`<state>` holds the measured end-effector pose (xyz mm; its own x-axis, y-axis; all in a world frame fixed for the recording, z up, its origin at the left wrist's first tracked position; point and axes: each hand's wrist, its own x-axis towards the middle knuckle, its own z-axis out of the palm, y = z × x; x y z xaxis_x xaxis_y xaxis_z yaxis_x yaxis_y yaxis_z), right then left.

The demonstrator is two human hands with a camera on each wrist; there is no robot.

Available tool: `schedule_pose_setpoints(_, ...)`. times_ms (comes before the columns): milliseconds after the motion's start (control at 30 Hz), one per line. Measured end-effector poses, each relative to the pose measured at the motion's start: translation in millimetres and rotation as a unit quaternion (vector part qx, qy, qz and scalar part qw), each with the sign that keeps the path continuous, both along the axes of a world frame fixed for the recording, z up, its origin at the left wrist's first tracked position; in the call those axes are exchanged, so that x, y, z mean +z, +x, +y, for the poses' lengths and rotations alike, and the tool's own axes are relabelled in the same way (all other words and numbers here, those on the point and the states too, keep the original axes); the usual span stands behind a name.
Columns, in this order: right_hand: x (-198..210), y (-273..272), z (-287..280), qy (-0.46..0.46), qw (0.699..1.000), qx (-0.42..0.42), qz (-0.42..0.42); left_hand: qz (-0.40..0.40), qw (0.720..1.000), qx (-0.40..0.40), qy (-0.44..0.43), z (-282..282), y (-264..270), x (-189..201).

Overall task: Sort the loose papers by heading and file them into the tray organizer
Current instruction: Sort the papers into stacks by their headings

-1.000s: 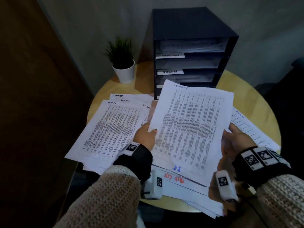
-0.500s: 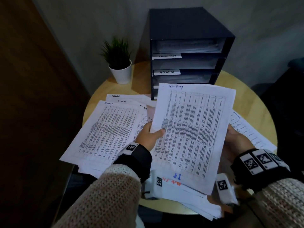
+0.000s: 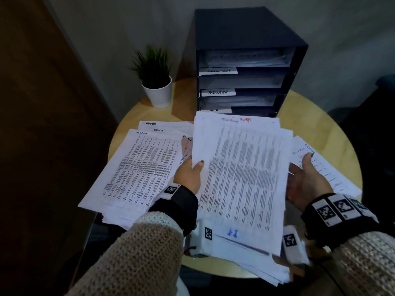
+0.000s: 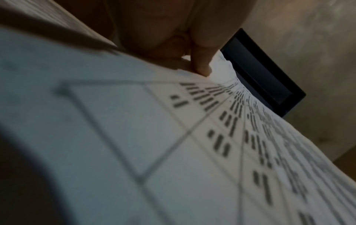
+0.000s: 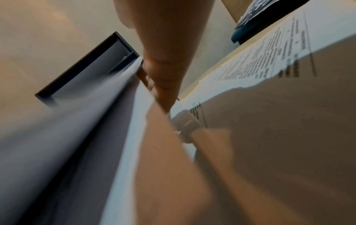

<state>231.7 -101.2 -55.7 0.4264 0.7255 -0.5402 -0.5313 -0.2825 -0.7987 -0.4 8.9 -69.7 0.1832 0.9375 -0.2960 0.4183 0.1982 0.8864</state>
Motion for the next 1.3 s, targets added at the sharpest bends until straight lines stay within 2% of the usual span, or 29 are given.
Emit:
schedule_pose_setpoints(67, -4, -3, 1, -0.003, 1.0, -0.013, -0.013, 0.025, 1.0, -0.003, 0.003, 2, -2, -2)
schedule_pose_setpoints(133, -19, 0, -1, -0.014, 0.997, -0.002, -0.082, 0.033, 0.999, -0.017, 0.006, 2, -3, -3)
schedule_pose_setpoints(200, -27, 0, -2, -0.077, 0.968, 0.082, -0.225, 0.032, 0.999, -0.033, 0.016, -2, -1, -2)
schedule_pose_setpoints(267, -26, 1, -1, -0.132, 0.936, 0.089, -0.314, 0.024, 0.998, -0.06, 0.02, -5, 0, 0)
schedule_pose_setpoints(300, -25, 2, -1, -0.14, 0.931, 0.079, -0.328, 0.027, 0.996, -0.079, 0.029, -6, 1, 1)
schedule_pose_setpoints(400, -25, 3, -1, -0.153, 0.932, 0.086, -0.316, 0.059, 0.99, -0.118, 0.042, -9, 4, 2)
schedule_pose_setpoints(467, -35, 9, -3, -0.154, 0.941, 0.111, -0.281, 0.063, 0.99, -0.117, 0.035, -9, 4, 1)
schedule_pose_setpoints(500, -38, 11, -4, -0.162, 0.934, 0.127, -0.292, 0.069, 0.99, -0.113, 0.037, -7, 3, 0)
schedule_pose_setpoints(567, -38, 13, -4, -0.188, 0.918, 0.13, -0.323, 0.104, 0.987, -0.088, 0.083, 3, -4, -5)
schedule_pose_setpoints(667, -35, 14, -3, -0.225, 0.91, 0.067, -0.341, 0.212, 0.97, -0.01, 0.121, 24, -28, -16)
schedule_pose_setpoints(733, -35, 17, -4, -0.254, 0.889, 0.062, -0.376, 0.298, 0.952, -0.002, 0.063, 32, -49, -19)
schedule_pose_setpoints(833, -33, 20, -4, -0.274, 0.879, 0.087, -0.381, 0.393, 0.916, -0.074, -0.03, 34, -64, -15)
schedule_pose_setpoints(900, -31, 19, -2, -0.29, 0.862, 0.12, -0.397, 0.374, 0.92, -0.111, -0.037, 29, -65, -13)
schedule_pose_setpoints(933, -28, 18, -1, -0.307, 0.845, 0.146, -0.413, 0.355, 0.926, -0.119, -0.039, 25, -65, -13)
schedule_pose_setpoints(1033, -21, 16, 1, -0.333, 0.807, 0.2, -0.445, 0.31, 0.943, -0.119, 0.002, 13, -64, -12)
schedule_pose_setpoints(1100, -19, 16, 0, -0.334, 0.792, 0.219, -0.462, 0.279, 0.956, -0.088, 0.036, 13, -68, -9)
schedule_pose_setpoints(1167, -23, 19, -2, -0.33, 0.794, 0.216, -0.463, 0.263, 0.963, -0.034, 0.04, 23, -81, -7)
schedule_pose_setpoints(1200, -23, 18, -4, -0.32, 0.801, 0.205, -0.462, 0.278, 0.96, -0.003, 0.038, 31, -91, -7)
schedule_pose_setpoints(1300, -24, 18, -6, -0.315, 0.799, 0.21, -0.468, 0.377, 0.923, 0.073, -0.02, 51, -126, -8)
